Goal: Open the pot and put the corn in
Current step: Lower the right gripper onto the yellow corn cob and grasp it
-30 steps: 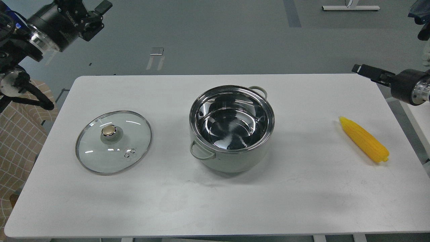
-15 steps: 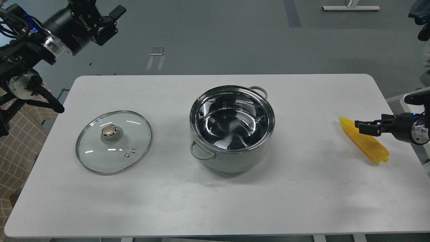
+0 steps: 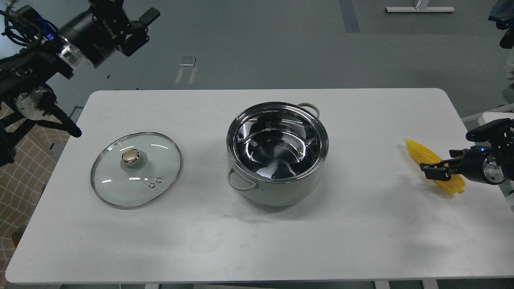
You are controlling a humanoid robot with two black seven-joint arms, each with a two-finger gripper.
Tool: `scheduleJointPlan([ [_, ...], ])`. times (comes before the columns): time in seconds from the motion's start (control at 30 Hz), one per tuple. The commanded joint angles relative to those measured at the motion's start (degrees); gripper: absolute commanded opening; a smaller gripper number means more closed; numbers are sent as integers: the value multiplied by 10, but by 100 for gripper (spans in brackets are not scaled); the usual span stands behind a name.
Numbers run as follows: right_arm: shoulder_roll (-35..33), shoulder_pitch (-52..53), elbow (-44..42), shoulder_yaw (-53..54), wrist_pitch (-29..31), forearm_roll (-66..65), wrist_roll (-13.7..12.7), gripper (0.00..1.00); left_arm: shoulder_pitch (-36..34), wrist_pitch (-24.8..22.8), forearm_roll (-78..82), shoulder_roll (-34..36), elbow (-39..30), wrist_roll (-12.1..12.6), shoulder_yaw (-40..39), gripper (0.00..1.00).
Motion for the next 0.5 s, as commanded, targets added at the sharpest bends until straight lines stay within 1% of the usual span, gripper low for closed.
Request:
scheduleJointPlan([
  [0.0,24,-4,-22,-25,0,-1,0,97,0,1,-1,0,0,0,0,95],
  [0.13,50,-4,-51,-49,0,1,0,96,0,1,-1,0,0,0,0,95],
  [0.23,58,-4,-59,-60,0,2,0,91,0,2,0,1,0,0,-1,95],
  [0.3,59,-4,-59,-60,1,3,0,76,0,1,0,1,0,0,-1,95],
  [0.33,59,-3,-59,-60,1,3,0,64,0,1,0,1,0,0,-1,95],
  [0.37,59,-3,-59,-60,1,2,0,33,0,2,0,0,0,0,-1,95],
  [0.4,58,-3,-59,-60,1,2,0,19,0,2,0,0,0,0,-1,95],
  [0.47,57,-3,-59,-60,1,2,0,17,0,2,0,-2,0,0,-1,95],
])
